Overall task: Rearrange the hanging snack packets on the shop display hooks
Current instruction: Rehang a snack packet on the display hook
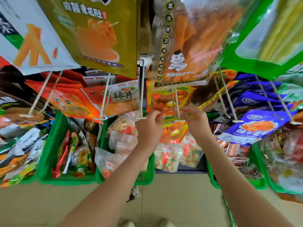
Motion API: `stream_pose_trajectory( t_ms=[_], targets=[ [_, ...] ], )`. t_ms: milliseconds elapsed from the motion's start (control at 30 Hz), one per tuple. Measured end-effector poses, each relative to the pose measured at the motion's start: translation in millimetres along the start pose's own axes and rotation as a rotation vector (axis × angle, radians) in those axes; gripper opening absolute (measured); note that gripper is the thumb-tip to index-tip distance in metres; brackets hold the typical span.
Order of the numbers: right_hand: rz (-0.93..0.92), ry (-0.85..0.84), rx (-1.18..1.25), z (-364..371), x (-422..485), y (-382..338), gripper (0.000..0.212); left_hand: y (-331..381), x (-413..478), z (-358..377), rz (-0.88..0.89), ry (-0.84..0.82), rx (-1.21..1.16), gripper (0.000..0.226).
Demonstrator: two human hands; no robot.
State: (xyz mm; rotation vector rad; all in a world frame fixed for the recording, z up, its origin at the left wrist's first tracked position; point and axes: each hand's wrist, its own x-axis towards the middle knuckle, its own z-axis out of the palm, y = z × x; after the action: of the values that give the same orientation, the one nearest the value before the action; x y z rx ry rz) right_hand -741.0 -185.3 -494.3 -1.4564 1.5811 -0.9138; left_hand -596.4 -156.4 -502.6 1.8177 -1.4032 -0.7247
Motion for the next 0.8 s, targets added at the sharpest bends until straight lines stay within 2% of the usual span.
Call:
stream_pose_trajectory(
  t_ms=[100, 167, 267, 333, 400, 467, 533, 600, 667, 767, 800],
  targets=[
    [0.055, 0.058, 0.006, 9, 15, 5, 0.009, -5, 17, 15, 0.002, 0.100, -0.066, 0.025],
    [0.065, 0.115, -0.009, 15, 28, 4, 0.007, -13, 33, 25, -0.033, 0.140, -0.067, 0.033],
    [0.075, 0.187, -0.033, 23, 52, 1, 0.016, -33, 47, 36, -0.077, 0.033, 0.013, 0.062],
    [0.037, 0.248, -0.055, 29, 64, 4, 0.021, -48, 43, 36, -0.075, -0.005, 0.173, 0.072],
    [-0.049, 0.368, -0.065, 38, 59, 12, 0.035, -65, 31, 28, -0.073, -0.013, 0.219, 0.070],
    [-0.122, 0.491, -0.063, 49, 36, 26, 0.056, -87, 11, 15, -0.094, -0.059, 0.103, 0.061],
    [-0.108, 0.529, -0.043, 66, -1, 45, 0.072, -115, -18, -1, -0.120, -0.086, 0.043, 0.049],
    [-0.035, 0.465, -0.052, 90, -43, 67, 0.078, -152, -49, -11, -0.121, -0.099, 0.091, 0.041],
    [0.116, 0.307, -0.075, 120, -81, 92, 0.073, -197, -80, -19, -0.189, -0.129, 0.138, 0.032],
    [0.438, -0.095, -0.105, 171, -129, 130, 0.047, -267, -124, -35, -0.297, -0.160, 0.187, 0.021],
    [0.474, -0.236, -0.150, 186, -142, 140, 0.035, -290, -139, -41, -0.335, -0.168, 0.200, 0.020]
  ],
)
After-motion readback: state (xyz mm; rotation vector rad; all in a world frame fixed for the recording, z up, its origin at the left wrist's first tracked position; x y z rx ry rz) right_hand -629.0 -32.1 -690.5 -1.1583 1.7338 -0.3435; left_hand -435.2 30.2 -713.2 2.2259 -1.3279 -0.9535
